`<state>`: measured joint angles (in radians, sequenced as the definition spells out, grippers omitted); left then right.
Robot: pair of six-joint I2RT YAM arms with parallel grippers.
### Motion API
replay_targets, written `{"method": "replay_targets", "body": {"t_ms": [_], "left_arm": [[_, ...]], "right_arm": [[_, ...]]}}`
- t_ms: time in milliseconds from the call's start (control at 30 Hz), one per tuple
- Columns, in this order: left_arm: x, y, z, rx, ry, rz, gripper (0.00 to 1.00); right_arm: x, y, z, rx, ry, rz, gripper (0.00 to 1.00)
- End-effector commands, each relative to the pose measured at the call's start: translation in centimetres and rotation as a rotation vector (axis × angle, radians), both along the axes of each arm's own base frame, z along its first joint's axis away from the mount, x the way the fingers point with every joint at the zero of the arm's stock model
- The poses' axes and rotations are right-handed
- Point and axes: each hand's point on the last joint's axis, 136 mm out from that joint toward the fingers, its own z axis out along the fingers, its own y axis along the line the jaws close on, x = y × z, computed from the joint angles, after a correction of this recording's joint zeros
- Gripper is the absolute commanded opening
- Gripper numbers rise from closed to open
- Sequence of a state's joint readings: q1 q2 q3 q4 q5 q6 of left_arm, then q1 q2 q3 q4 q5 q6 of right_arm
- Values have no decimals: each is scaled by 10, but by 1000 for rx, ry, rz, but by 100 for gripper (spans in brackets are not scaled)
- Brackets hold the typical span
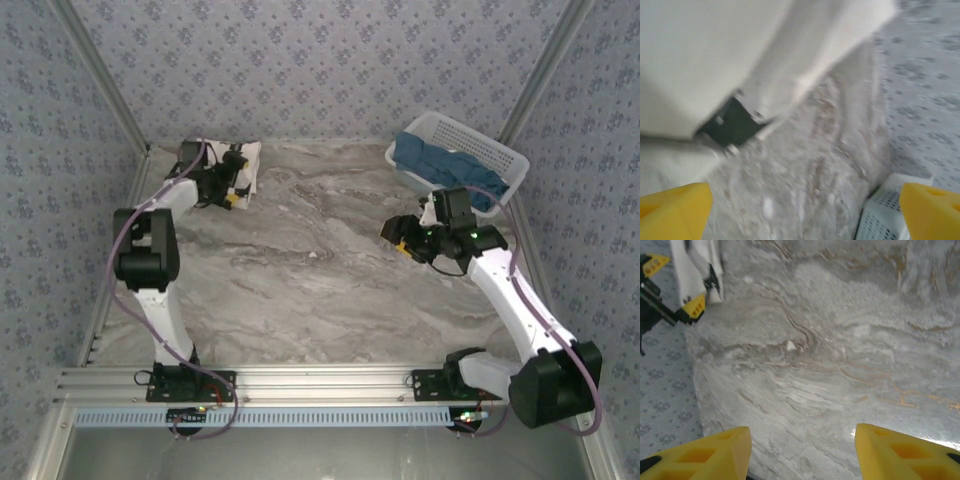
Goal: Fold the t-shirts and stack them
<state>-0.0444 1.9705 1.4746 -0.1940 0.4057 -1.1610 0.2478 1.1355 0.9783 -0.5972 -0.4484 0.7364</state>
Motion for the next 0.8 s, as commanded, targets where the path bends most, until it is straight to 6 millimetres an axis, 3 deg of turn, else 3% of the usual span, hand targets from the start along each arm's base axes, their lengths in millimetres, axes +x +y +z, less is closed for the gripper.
{"method": "replay_targets", "body": {"t_ms": [0,100,167,267,333,433,500,600,667,767], "left_arm": [[-29,-8,87,156,-165,-98,98],[-64,-3,114,318,-194,-144,98],[-86,6,120,386,-190,-151,98],[-128,38,126,544,-179,-83,98],[-165,73,128,661,-149,64,98],[-208,115,125,851,-197,225,98],[-220,129,116,995,-295,230,98],[-233,142,82,1197,-362,170,98],[-235,144,55,1203,-386,116,98],[-235,152,21,1168,-360,118,98]], "right_arm": [[13,-12,29,-18,-133,-66,98],[18,-27,48,-38,-208,-130,100],[20,-39,58,-62,-252,-175,100],[23,-57,79,-129,-337,-234,100],[25,-80,89,-254,-373,-308,100],[18,-132,74,-493,-303,-523,100],[29,-137,61,-586,-379,-469,100],[47,-142,47,-738,-588,-435,100],[50,-145,23,-837,-653,-397,100],[49,-153,-20,-918,-606,-354,100]]}}
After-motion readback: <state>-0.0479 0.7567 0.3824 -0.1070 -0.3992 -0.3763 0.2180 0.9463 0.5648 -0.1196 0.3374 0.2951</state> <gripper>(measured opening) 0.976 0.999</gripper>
